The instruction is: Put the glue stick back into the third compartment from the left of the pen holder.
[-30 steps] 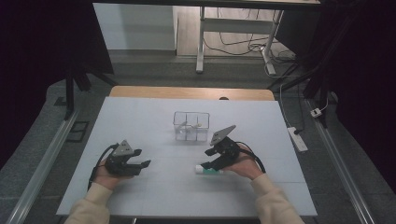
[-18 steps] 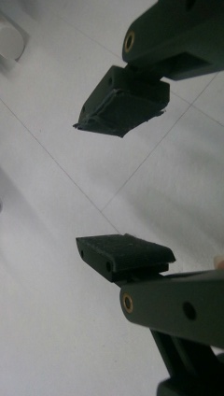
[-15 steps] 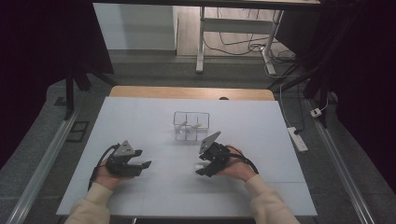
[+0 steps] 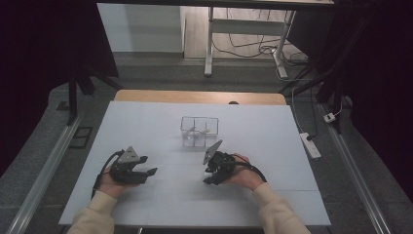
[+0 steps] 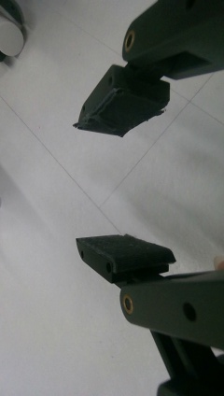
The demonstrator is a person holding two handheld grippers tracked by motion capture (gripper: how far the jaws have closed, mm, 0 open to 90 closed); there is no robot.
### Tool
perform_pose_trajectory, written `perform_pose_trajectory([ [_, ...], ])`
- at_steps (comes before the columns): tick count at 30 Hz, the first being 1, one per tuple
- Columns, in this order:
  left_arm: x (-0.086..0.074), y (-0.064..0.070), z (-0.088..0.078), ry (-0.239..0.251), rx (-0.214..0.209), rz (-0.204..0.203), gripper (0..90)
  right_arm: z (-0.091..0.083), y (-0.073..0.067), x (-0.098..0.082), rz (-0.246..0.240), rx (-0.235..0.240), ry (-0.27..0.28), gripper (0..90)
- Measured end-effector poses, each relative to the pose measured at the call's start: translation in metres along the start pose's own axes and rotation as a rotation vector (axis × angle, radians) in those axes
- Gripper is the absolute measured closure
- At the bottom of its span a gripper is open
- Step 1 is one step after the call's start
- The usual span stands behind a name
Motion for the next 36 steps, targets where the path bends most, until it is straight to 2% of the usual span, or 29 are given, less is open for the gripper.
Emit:
perform_pose_trajectory([
  [4,0.0,0.0,0.0,0.0,0.002,0.003,38.5,-0.001,0.002,-0.001,0.0,0.0,0.002,62.9],
  [7,0.0,0.0,0.0,0.0,0.003,0.003,38.5,-0.003,0.002,-0.001,-0.004,-0.005,-0.005,64.0],
  [10,0.0,0.0,-0.001,0.003,0.002,0.001,38.5,-0.007,0.004,-0.002,0.005,-0.013,0.016,64.1],
  [11,0.0,0.0,-0.001,0.004,0.003,0.001,38.5,-0.009,0.004,-0.002,0.022,-0.017,0.025,64.2],
  [17,0.0,0.0,-0.001,0.007,0.005,0.0,38.5,-0.033,0.01,-0.005,0.087,-0.051,0.144,64.3],
  [20,0.0,0.0,-0.002,0.007,0.006,-0.001,38.5,-0.046,0.013,-0.008,0.104,-0.07,0.211,64.3],
  [23,0.0,0.0,-0.002,0.008,0.006,-0.001,38.5,-0.056,0.015,-0.01,0.133,-0.074,0.268,64.3],
  [28,0.0,0.001,-0.002,0.008,0.006,0.0,38.5,-0.066,0.017,-0.014,0.153,-0.094,0.323,64.3],
  [36,0.0,0.0,-0.003,0.013,0.005,-0.003,38.5,-0.081,0.021,-0.018,0.215,-0.158,0.428,64.2],
])
Point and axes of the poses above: each handheld gripper's, and its own axes: z roughly forward along the jaws, x roughly out of its top, y roughly to its right, the point moved 2 cm from there along z, roughly forward along the jaws, and after that the axes turned 1 degree about -y, right-handed, at the moved point
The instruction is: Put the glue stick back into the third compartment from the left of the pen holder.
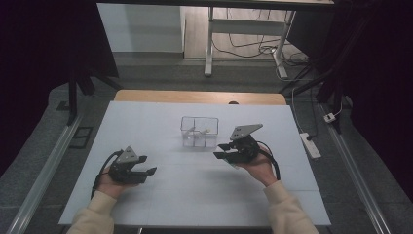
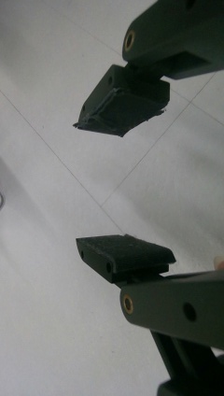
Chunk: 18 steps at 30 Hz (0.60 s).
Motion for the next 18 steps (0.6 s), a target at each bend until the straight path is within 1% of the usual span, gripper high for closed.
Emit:
perform_pose_trajectory([
  [1,0.0,0.0,0.0,0.0,0.0,0.0,38.5,-0.002,0.001,0.0,0.008,-0.007,0.016,64.2],
  [8,0.0,0.0,-0.001,0.005,0.004,-0.001,38.4,-0.016,0.009,0.007,0.024,-0.055,0.098,64.2],
  [12,0.0,0.0,-0.001,0.01,0.005,-0.008,38.4,-0.025,0.016,0.01,0.061,-0.089,0.167,64.2],
  [15,0.0,0.001,-0.001,0.006,0.006,-0.003,38.4,-0.029,0.021,0.013,0.084,-0.111,0.205,64.2],
  [18,0.0,0.001,-0.001,0.007,0.006,-0.001,38.4,-0.03,0.026,0.016,0.104,-0.121,0.232,64.2],
])
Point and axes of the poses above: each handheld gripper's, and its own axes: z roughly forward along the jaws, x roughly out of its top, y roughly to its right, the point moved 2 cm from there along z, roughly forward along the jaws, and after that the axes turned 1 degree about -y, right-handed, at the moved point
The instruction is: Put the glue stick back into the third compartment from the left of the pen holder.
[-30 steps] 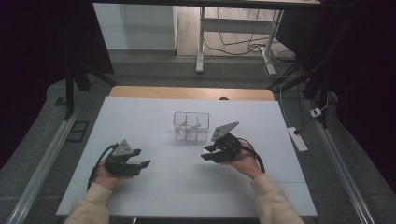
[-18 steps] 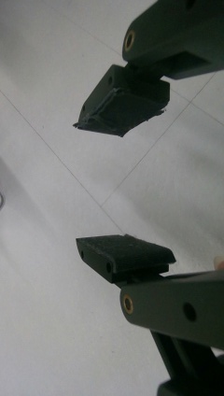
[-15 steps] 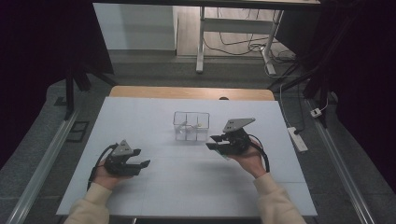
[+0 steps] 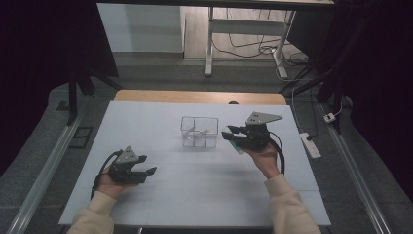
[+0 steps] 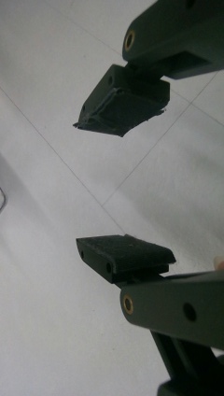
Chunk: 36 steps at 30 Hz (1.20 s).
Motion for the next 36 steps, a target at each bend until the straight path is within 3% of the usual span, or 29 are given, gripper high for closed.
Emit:
perform_pose_trajectory([
  [18,0.0,-0.001,0.001,0.001,-0.003,0.0,38.4,0.024,0.017,0.023,0.025,-0.056,0.037,64.2],
  [36,0.0,-0.001,0.001,-0.001,-0.01,-0.005,38.2,0.045,0.03,0.03,0.066,-0.069,0.077,64.1],
])
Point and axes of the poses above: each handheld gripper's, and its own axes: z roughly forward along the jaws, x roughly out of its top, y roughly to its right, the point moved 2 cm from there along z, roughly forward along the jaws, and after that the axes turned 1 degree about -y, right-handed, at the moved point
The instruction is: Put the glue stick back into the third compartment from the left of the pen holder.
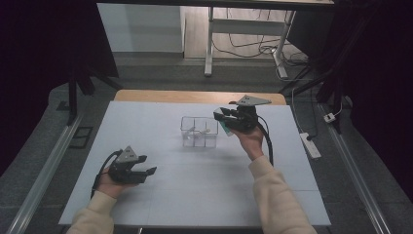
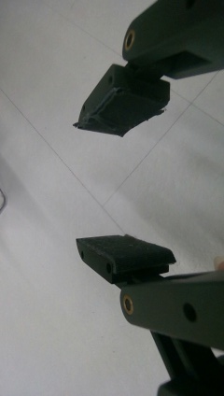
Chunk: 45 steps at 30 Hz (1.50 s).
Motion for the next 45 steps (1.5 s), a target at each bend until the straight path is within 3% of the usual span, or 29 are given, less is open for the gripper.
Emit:
perform_pose_trajectory([
  [12,0.0,0.0,0.0,0.0,-0.003,0.001,38.1,0.025,-0.001,0.01,0.005,0.013,0.01,64.1],
  [32,-0.001,0.0,0.001,-0.011,-0.009,0.002,37.8,0.052,0.002,0.005,0.044,0.021,0.033,63.9],
  [37,-0.001,0.0,0.002,-0.02,-0.009,0.002,36.9,0.049,0.004,0.002,0.047,-0.021,0.015,51.4],
  [45,-0.001,0.001,0.002,-0.023,-0.007,0.005,36.7,0.034,0.008,-0.002,0.049,-0.032,-0.008,49.0],
])
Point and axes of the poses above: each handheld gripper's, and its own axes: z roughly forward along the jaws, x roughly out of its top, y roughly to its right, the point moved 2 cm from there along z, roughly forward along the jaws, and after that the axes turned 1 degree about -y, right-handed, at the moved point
